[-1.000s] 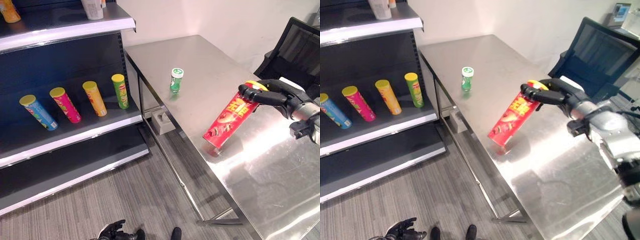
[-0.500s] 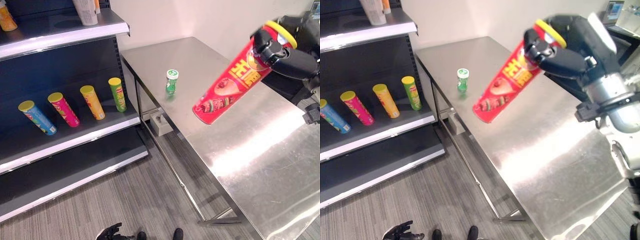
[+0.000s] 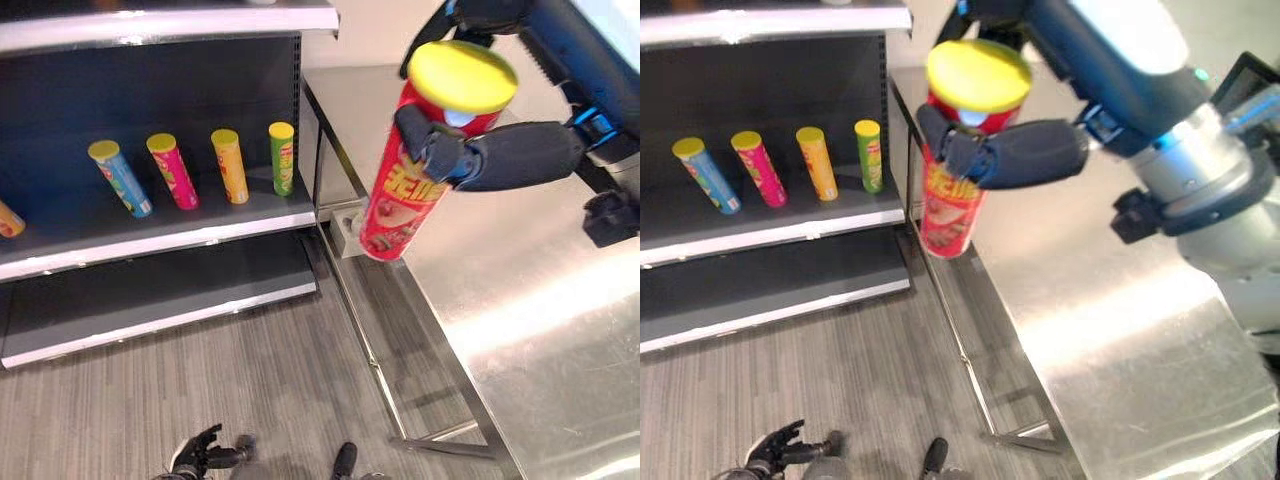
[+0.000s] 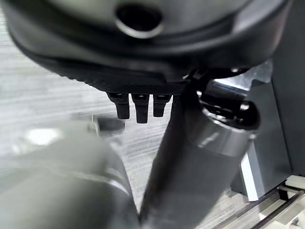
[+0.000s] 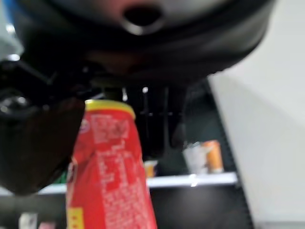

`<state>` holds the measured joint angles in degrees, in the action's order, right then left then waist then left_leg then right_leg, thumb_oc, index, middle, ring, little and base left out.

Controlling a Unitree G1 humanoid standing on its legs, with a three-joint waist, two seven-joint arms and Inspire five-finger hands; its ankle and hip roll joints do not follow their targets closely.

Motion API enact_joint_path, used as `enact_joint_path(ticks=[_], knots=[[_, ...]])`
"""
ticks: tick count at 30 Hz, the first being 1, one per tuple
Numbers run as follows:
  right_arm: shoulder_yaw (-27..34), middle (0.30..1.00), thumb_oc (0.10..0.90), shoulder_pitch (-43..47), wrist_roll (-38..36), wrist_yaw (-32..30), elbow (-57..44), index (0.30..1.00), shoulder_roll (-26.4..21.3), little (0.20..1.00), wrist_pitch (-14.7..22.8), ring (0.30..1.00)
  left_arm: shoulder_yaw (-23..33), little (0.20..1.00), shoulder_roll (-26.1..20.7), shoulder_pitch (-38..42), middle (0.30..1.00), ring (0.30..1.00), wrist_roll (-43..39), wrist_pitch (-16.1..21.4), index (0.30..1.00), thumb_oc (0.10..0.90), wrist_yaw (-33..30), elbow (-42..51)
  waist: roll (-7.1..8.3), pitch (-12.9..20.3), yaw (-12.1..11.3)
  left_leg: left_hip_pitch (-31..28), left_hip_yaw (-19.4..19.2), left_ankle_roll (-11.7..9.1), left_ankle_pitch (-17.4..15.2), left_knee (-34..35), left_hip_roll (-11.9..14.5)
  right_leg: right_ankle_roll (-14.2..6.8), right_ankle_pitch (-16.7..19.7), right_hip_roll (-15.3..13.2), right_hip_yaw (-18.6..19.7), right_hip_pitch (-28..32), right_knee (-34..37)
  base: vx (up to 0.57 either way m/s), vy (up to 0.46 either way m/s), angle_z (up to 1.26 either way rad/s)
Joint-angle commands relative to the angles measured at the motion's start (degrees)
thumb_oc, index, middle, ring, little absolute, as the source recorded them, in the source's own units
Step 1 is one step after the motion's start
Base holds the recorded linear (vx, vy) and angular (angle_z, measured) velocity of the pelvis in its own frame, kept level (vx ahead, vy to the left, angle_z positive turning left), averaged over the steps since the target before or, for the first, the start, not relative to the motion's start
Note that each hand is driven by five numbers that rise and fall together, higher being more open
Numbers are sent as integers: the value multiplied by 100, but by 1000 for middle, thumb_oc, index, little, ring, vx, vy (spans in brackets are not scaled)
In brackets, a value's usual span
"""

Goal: Put the goods on the table back onto the shelves and tidy them up.

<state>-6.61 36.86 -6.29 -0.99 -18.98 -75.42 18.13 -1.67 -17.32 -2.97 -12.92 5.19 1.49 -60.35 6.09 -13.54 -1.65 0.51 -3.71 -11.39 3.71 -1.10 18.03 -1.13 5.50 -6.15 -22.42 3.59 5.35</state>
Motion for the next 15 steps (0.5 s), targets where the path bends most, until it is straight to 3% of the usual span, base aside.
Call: enact_joint_path(ticks=[1, 4, 5, 6, 8, 10, 12, 15], knots=[[125, 300, 400, 628, 24, -484, 55, 300, -141, 300, -15, 300, -256, 900, -281, -215, 900, 900, 93, 263, 900, 800, -181, 154, -302, 562, -61, -222, 148, 47, 18, 395, -89, -894, -441, -321, 548, 22, -35, -10, 382, 8], [119, 300, 400, 491, 141, -470, 43, 300, 0, 300, -62, 300, -287, 900, -268, -203, 900, 900, 216, 278, 900, 800, -168, 125, -497, 628, -5, -272, 224, 65, -178, 581, -348, -1058, -163, -676, 526, -82, -41, -43, 501, 26], [269, 300, 400, 242, 331, -500, 27, 300, 155, 300, -171, 300, -324, 900, -332, -127, 900, 900, 349, 277, 900, 800, -146, 109, -481, 642, 5, -243, 223, 154, -324, 610, -676, -1186, 65, -1005, 529, -203, -89, -67, 479, 64], [309, 300, 400, 201, 337, -501, 10, 300, 160, 300, -178, 300, -329, 900, -341, -124, 900, 900, 351, 277, 900, 800, -146, 108, -458, 647, -1, -236, 222, 168, -322, 609, -701, -1199, 72, -1030, 531, -209, -86, -81, 446, 75], [161, 300, 400, 261, 595, -566, -1, 300, 340, 300, -256, 300, -364, 900, -436, -85, 900, 900, 486, 284, 900, 800, -151, 103, -419, 594, -74, -221, 172, 349, -457, 603, -1061, -1308, 323, -1391, 537, -341, -150, -69, 347, 36], [101, 300, 400, 144, 737, -575, -1, 300, 563, 300, -296, 300, -310, 900, -520, -84, 900, 900, 559, 258, 900, 800, -169, 141, -437, 518, -127, -244, 103, 499, -543, 592, -1262, -1249, 313, -1549, 570, -447, -415, -97, 352, -4], [5, 300, 400, 127, 810, -528, -30, 300, 654, 300, -351, 300, -198, 900, -604, -61, 900, 900, 493, 219, 900, 800, -172, 167, -441, 426, -149, -198, 113, 635, -487, 584, -1404, -1076, 99, -1374, 956, -609, -925, -114, 289, 11], [-137, 300, 400, 140, 812, -440, -81, 300, 708, 300, -318, 300, -130, 900, -626, -149, 900, 900, 391, 184, 900, 800, -112, 228, -535, 379, -174, -171, 182, 816, -374, 589, -1608, -732, -666, -436, 1246, -663, -1547, -52, 230, 13]])
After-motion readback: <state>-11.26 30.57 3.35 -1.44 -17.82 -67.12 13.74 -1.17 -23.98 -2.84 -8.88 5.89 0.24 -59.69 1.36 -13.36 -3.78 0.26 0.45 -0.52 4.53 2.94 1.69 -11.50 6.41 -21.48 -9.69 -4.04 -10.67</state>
